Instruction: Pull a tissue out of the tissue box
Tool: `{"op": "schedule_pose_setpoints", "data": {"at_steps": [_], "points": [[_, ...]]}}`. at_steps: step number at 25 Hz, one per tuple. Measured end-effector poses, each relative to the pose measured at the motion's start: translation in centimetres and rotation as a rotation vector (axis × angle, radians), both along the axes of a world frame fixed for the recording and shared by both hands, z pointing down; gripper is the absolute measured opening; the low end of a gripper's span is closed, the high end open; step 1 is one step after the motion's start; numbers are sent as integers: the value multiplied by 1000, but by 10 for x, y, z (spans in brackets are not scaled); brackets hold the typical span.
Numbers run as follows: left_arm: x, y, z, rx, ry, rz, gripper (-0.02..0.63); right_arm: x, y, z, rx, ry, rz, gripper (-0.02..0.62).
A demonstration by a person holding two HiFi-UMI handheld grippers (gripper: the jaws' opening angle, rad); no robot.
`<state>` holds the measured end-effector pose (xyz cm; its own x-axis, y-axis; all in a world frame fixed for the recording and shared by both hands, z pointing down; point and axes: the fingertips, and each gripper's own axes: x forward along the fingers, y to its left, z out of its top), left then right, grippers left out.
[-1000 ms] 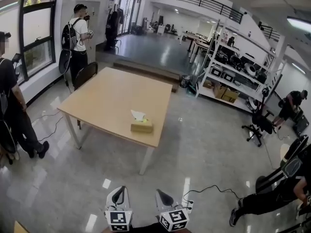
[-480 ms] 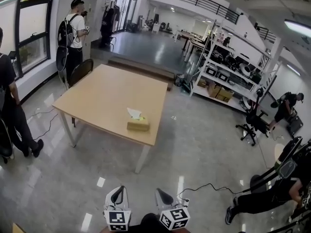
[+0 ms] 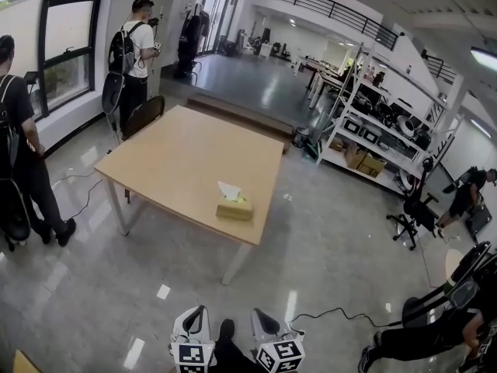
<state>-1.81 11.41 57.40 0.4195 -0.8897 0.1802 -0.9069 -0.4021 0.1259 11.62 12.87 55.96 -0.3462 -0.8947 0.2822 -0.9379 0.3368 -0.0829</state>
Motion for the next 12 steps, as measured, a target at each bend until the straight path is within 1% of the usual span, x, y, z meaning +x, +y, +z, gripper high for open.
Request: {"op": "schedule_pose_setpoints", "data": {"at_steps": [3, 6, 12], "points": [[-8, -14, 1, -2, -12, -34, 18, -8, -23, 7, -13, -7, -32, -8], [-13, -25, 5, -20, -23, -66, 18, -13, -40, 5, 1, -14, -58, -8], [-9, -56, 21, -63, -49, -106, 18, 3, -77, 15, -42, -35, -54, -8]]}}
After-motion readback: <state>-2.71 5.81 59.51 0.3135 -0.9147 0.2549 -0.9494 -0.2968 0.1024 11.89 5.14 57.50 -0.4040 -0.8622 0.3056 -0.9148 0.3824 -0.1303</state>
